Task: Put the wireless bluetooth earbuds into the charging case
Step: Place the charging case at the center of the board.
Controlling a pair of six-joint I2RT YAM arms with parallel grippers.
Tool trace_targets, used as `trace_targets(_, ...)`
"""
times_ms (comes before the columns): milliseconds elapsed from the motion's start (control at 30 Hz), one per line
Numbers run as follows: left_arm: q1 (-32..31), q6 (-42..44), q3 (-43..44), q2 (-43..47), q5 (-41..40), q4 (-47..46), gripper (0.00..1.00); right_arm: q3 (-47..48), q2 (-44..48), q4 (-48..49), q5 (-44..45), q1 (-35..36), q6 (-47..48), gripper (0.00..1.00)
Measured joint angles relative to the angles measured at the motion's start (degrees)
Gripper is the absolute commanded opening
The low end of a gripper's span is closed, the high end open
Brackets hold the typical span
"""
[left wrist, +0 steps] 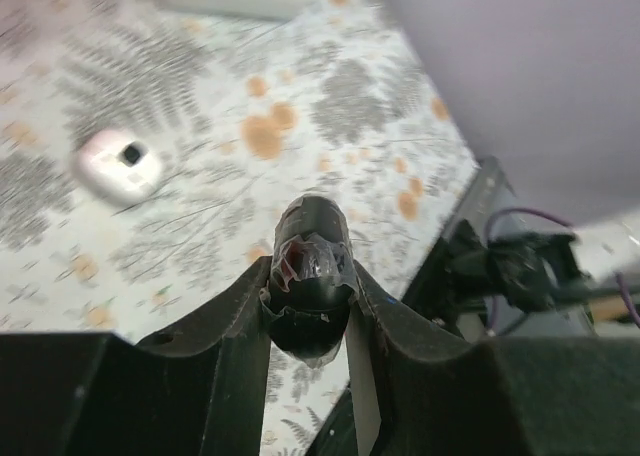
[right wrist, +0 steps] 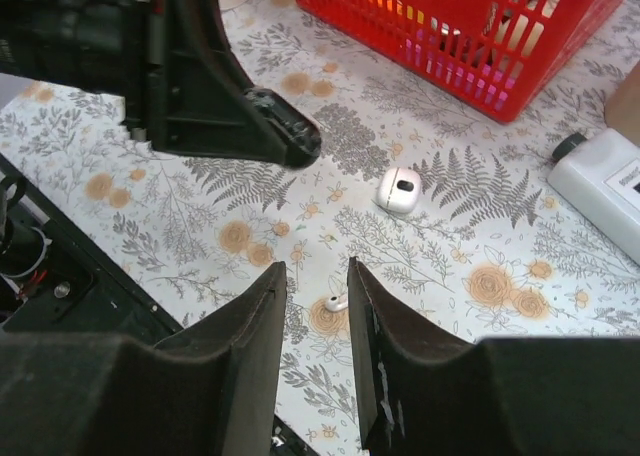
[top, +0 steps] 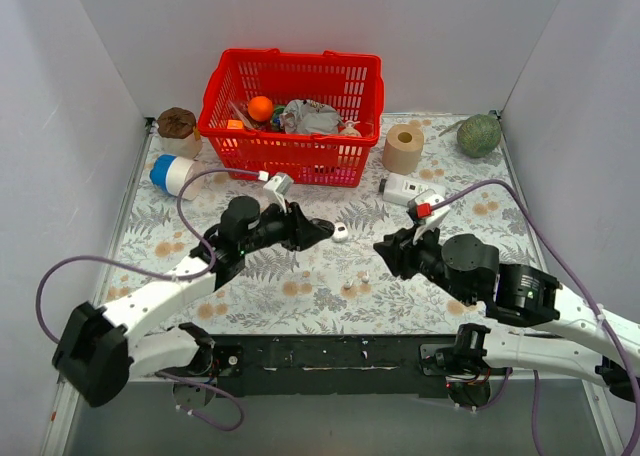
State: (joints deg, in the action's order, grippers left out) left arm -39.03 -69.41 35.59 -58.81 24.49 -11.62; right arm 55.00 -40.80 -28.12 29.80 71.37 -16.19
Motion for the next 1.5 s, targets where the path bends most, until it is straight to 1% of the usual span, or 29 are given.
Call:
trace_targets(100,3.1,-3.2,2.1,-9.9,-4.9,4.0,0.00,-2.0,0.0,0.2,1.6,0.0,-2.1,0.38)
trace_targets(233,5.6,-6.1,2.1,-17.0,-9.4,7.0,0.00,-7.1,-0.9,0.5,1.1,0.0,-4.1,0.38)
trace_targets(367,9.8,-7.9,2.8,-25.3,-11.8,7.0,0.00,-11.3,-2.6,1.1,-0.3,0.0,-5.4,0.37)
trace_targets(467,12.7,-8.7,3.3,-31.2,-12.3,6.7,0.00,-12.4,-4.3,1.9,-0.8,0.0,-6.2,0.37)
trace_targets(567,14.1,-8.8,5.2,-33.6,-12.1,5.5,0.00,-13.0,-4.9,3.0,-1.5,0.0,-6.4,0.37)
trace_targets(600,14.4,-8.7,5.9,-34.3,-12.1,5.3,0.03,-13.2,-4.8,3.5,-1.6,0.0,-6.4,0.37)
trace_targets(633,14.8,-8.7,6.5,-35.1,-12.1,5.1,0.19,-13.5,-4.7,4.1,-1.7,0.0,-6.5,0.37)
trace_targets(700,15.3,-8.5,8.0,-36.5,-11.9,5.0,0.32,-13.9,-4.5,4.6,-1.9,0.0,-6.7,0.37)
trace_targets(733,15.6,-8.3,8.7,-37.1,-11.8,5.1,0.37,-14.0,-4.5,4.8,-1.9,0.0,-6.8,0.38)
trace_targets(767,16.0,-8.2,9.2,-37.6,-11.6,5.2,0.64,-14.3,-4.5,5.1,-1.9,0.0,-7.0,0.38)
trace_targets(833,16.7,-7.0,9.7,-38.2,-11.8,5.7,0.68,-14.8,-4.3,5.2,-1.9,0.0,-7.4,0.38)
trace_targets(867,17.2,-7.3,9.9,-38.0,-10.7,5.4,0.98,-14.9,-4.2,5.2,-1.9,0.0,-7.6,0.38)
trace_targets(967,18.3,-6.6,10.1,-36.4,-10.5,5.7,0.98,-15.5,-3.7,5.2,-1.9,0.0,-7.9,0.39)
trace_targets(1067,20.3,-6.0,8.2,-33.9,-11.2,7.8,0.98,-15.7,-3.5,5.2,-1.8,-0.1,-8.1,0.39)
trace_targets(1167,22.3,-5.3,6.8,-30.3,-12.4,12.4,0.98,-16.2,-3.4,5.3,-1.8,-0.1,-8.3,0.39)
trace_targets(1333,23.2,-4.8,6.2,-21.1,-18.1,22.0,0.98,-16.5,-3.4,5.2,-1.3,0.0,-8.7,0.40)
trace_targets(1433,23.2,-7.3,6.3,-14.8,-19.9,24.7,0.98,-16.6,-3.4,5.3,-0.4,-0.1,-8.8,0.40)
trace_targets(1500,23.2,-9.9,6.0,-12.4,-18.7,25.7,0.98,-16.6,-3.4,5.7,0.5,-0.1,-8.8,0.41)
